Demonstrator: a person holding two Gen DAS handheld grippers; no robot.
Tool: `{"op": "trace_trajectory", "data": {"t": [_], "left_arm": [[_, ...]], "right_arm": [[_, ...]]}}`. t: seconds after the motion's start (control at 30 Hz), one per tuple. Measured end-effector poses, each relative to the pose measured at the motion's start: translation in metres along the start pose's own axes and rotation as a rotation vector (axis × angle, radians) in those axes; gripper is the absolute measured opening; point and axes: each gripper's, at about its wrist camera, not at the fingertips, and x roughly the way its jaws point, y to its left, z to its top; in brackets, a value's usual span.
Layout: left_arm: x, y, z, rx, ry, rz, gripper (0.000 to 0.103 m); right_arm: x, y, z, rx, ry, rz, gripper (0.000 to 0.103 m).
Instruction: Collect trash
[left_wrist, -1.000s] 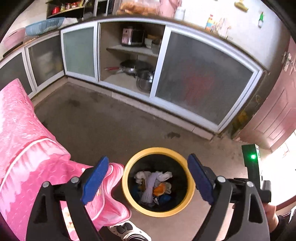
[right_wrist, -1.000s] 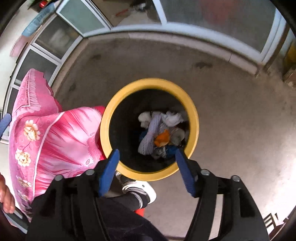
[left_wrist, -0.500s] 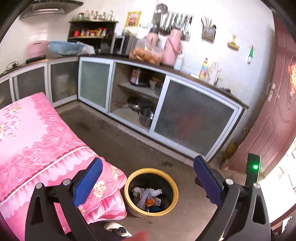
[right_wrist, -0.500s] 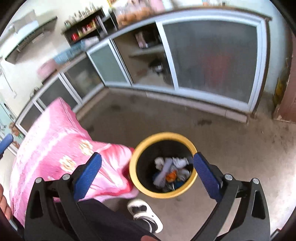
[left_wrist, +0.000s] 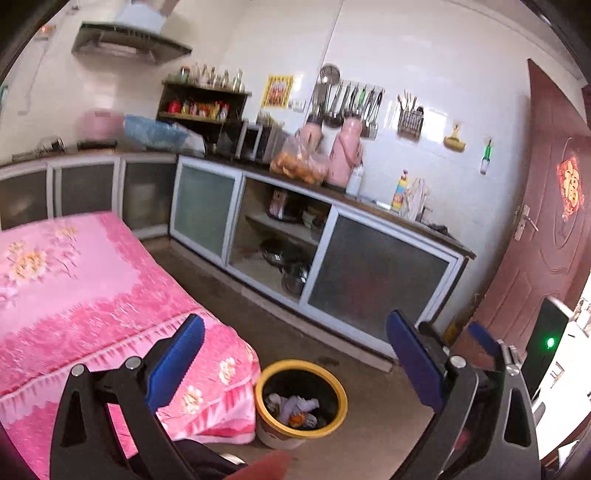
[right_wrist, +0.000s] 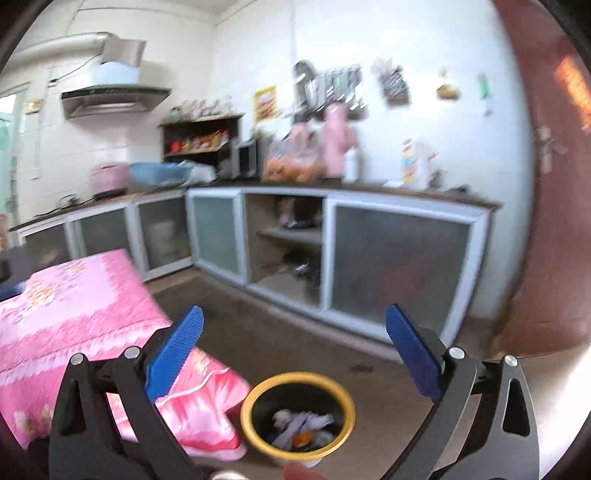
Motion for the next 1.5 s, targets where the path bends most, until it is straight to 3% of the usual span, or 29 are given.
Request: {"op": "trace_trajectory", "data": {"t": [0.07,0.2,0.27,0.33,0.47,0.57,0.67,0.77,0.83,1.0,1.1,1.5], "left_arm": [[-0.018,0.001,0.001,0.026,-0.050,0.018,0.095],[-0.060,0.004,0.000,0.112,-0.190,0.041,0.095],[-0.074,0.008,-0.001,0.117,-0.238,0.096,0.095],[-0.082,0.014,-0.005,0.143,-0.263,0.151,0.095],[-0.087,0.029,-0.018,0.156,-0.227,0.235,0.095],[-0.080,0.039,-0.036,0.160,-0.149,0.297,0.095],[-0.077,0.047,-0.053,0.121,-0.156,0.333,0.095],[-0.072,0.051,-0.072,0.062,-0.166,0.365,0.095],[-0.066,0.051,-0.087,0.021,-0.171,0.372,0.095],[-0.048,0.051,-0.111,-0.055,-0.091,0.372,0.095],[-0.049,0.048,-0.121,-0.039,-0.106,0.408,0.095],[-0.041,0.035,-0.127,0.051,-0.075,0.381,0.095]], "right_arm": [[-0.014,0.009,0.008,0.011,-0.067,-0.137,0.095],[-0.048,0.018,0.013,0.034,-0.249,-0.204,0.095],[-0.057,0.019,0.014,0.056,-0.262,-0.199,0.095],[-0.060,0.021,0.015,0.056,-0.218,-0.194,0.095],[-0.071,0.022,0.001,0.077,-0.242,-0.188,0.095],[-0.084,0.025,-0.021,0.098,-0.243,-0.191,0.095],[-0.091,0.021,-0.044,0.143,-0.222,-0.220,0.095],[-0.090,0.023,-0.063,0.109,-0.198,-0.248,0.095],[-0.087,0.025,-0.074,0.089,-0.168,-0.243,0.095],[-0.081,0.031,-0.091,0.076,-0.095,-0.225,0.095],[-0.078,0.035,-0.097,0.069,-0.075,-0.215,0.095],[-0.071,0.053,-0.118,-0.016,-0.036,-0.196,0.095]]}}
